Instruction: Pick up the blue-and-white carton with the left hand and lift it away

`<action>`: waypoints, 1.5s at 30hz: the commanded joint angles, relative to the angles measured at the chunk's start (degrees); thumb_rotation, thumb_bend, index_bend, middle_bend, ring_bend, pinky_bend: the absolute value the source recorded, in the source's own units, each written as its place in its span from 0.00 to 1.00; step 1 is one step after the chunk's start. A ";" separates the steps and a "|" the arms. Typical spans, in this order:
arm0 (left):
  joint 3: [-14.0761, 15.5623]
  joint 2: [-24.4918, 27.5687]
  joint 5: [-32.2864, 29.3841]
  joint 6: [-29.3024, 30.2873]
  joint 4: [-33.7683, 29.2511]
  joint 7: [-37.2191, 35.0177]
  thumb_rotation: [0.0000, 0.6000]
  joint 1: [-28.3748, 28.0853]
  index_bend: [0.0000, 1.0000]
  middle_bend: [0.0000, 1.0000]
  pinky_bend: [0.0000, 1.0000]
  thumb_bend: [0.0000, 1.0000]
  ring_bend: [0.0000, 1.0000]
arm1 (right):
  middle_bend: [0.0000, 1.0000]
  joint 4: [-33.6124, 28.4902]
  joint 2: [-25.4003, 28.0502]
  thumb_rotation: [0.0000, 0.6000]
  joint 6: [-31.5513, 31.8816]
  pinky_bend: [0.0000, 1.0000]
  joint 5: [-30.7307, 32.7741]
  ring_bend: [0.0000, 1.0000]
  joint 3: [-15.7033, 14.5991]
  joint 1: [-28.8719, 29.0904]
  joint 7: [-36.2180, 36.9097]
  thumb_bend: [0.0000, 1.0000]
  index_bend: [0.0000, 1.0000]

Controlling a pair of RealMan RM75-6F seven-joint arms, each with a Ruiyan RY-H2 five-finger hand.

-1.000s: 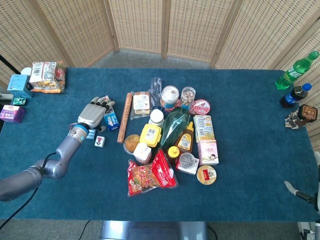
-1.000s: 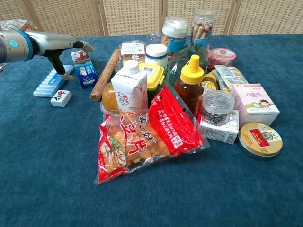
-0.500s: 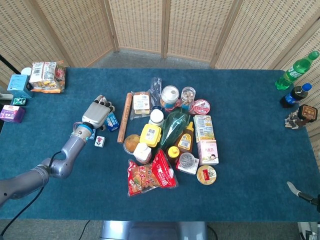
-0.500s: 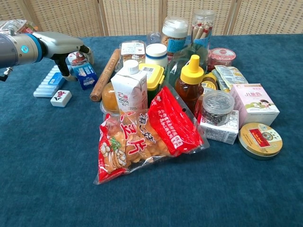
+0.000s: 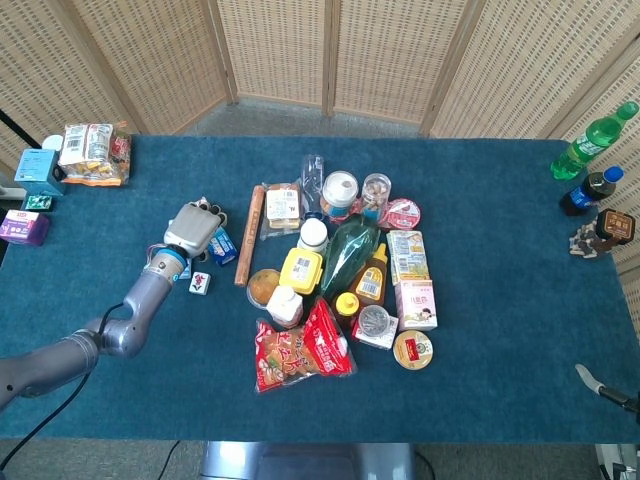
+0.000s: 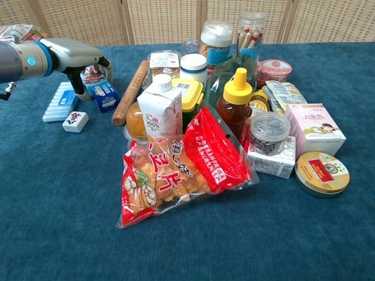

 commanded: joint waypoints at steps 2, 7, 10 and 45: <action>-1.37 0.72 1.75 3.65 -1.83 -2.49 1.00 1.07 0.77 0.84 0.52 0.32 0.83 | 0.00 0.09 0.01 0.86 0.13 0.00 -0.14 0.00 0.10 -0.04 0.24 0.00 0.00; -3.11 3.27 3.76 5.67 -5.16 -7.42 1.00 2.75 0.80 0.89 0.59 0.32 0.88 | 0.00 0.46 -0.26 0.86 0.12 0.00 -0.39 0.00 0.22 0.08 0.52 0.00 0.00; -4.41 5.62 4.42 6.30 -7.89 -10.70 1.00 3.78 0.79 0.89 0.59 0.32 0.88 | 0.00 0.59 -0.44 0.86 -0.20 0.00 -0.44 0.00 0.23 0.26 0.57 0.00 0.00; -16.86 32.90 17.12 24.30 -35.94 -43.72 1.00 18.93 0.79 0.88 0.59 0.32 0.88 | 0.00 4.52 -4.32 0.86 -4.58 0.00 -1.25 0.00 0.08 3.39 2.28 0.00 0.00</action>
